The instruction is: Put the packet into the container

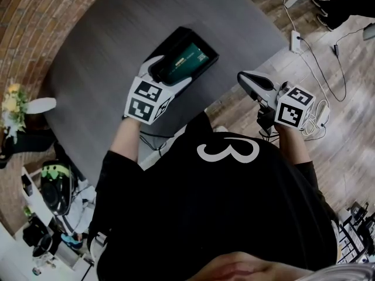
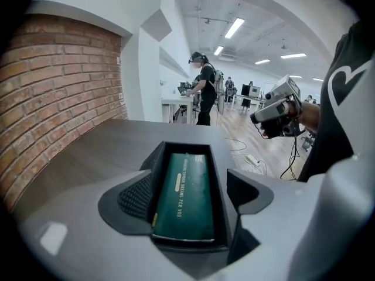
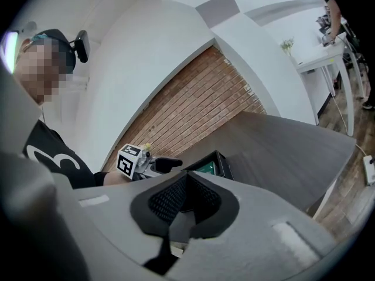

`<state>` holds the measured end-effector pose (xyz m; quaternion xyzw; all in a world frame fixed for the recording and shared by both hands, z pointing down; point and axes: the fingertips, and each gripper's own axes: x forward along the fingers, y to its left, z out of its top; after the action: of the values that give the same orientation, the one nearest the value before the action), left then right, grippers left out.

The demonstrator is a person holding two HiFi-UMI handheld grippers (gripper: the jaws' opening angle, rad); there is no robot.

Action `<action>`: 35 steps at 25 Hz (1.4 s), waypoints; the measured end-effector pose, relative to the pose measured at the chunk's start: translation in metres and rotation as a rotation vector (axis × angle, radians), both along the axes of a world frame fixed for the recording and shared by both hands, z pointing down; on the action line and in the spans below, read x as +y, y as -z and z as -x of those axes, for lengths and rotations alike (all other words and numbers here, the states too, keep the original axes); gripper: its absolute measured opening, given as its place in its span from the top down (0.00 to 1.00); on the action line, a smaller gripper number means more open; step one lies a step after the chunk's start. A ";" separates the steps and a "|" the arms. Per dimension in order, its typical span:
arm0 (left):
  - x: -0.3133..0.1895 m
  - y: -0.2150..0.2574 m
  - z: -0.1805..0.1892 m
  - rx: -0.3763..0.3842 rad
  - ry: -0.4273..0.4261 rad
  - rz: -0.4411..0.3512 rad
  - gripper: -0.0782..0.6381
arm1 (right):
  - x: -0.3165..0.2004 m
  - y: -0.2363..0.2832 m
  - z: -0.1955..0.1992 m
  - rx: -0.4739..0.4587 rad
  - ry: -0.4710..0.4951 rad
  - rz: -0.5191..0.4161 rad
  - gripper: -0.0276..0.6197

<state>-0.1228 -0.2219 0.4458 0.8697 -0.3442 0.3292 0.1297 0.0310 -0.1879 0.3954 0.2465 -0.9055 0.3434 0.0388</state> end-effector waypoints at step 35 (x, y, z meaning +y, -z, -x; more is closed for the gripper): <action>0.137 0.125 -0.056 0.520 0.296 -0.186 0.87 | 0.081 0.079 0.027 0.004 0.210 -0.315 0.95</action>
<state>-0.0670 -0.0848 0.3204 0.8734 -0.4509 0.0403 0.1798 0.0040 -0.1067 0.3169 0.1543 -0.9687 0.1908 0.0371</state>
